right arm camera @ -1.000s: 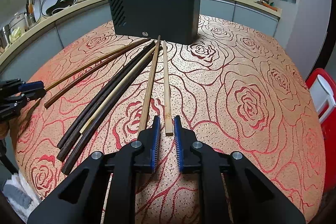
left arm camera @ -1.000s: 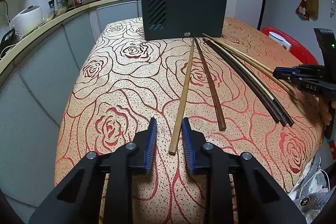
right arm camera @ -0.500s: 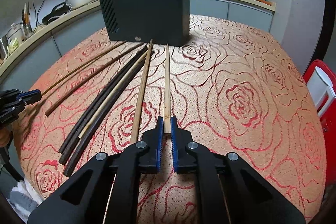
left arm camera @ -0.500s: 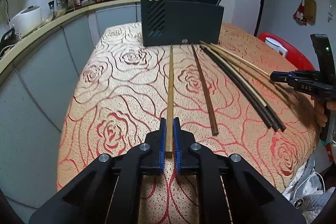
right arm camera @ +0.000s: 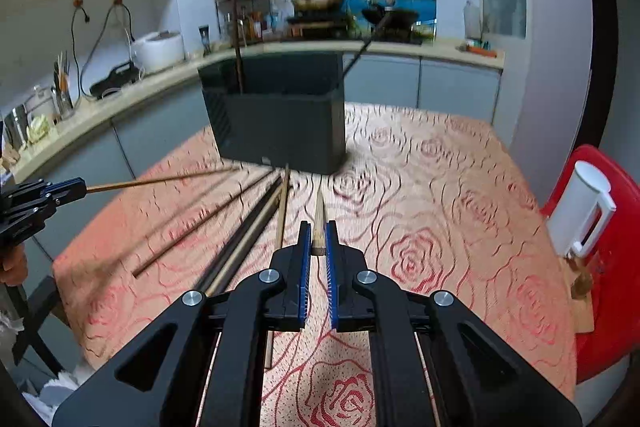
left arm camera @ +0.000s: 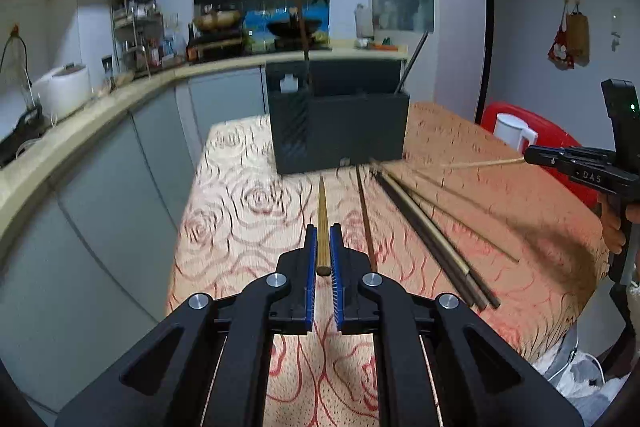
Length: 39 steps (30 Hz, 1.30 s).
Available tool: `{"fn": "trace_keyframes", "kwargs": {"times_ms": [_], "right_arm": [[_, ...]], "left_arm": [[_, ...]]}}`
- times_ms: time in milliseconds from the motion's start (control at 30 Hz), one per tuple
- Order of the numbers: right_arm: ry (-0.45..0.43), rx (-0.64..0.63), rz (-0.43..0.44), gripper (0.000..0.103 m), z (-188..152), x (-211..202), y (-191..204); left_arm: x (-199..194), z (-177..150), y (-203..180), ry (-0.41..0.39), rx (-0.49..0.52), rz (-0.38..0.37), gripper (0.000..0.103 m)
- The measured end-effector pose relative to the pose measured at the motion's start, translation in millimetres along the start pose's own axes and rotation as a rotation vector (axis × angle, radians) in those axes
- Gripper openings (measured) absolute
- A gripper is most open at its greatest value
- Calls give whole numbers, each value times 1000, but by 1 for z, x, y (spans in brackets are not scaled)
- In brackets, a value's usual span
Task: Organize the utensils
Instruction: 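Lift both held chopsticks and carry them over the black holder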
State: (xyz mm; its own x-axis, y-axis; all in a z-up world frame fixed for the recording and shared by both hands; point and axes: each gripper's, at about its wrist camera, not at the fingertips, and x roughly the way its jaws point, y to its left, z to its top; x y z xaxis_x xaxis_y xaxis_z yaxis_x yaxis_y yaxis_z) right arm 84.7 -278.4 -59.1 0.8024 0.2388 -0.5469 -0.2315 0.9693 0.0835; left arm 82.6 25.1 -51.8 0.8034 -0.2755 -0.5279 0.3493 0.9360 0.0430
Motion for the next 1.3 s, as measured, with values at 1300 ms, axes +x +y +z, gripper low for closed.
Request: {"fn": "trace_keyframes", "kwargs": {"times_ms": [1300], "right_arm": [[-61, 76, 54, 8, 107, -3, -17]], "left_arm": [[-2, 153, 5, -117, 21, -32, 6]]}}
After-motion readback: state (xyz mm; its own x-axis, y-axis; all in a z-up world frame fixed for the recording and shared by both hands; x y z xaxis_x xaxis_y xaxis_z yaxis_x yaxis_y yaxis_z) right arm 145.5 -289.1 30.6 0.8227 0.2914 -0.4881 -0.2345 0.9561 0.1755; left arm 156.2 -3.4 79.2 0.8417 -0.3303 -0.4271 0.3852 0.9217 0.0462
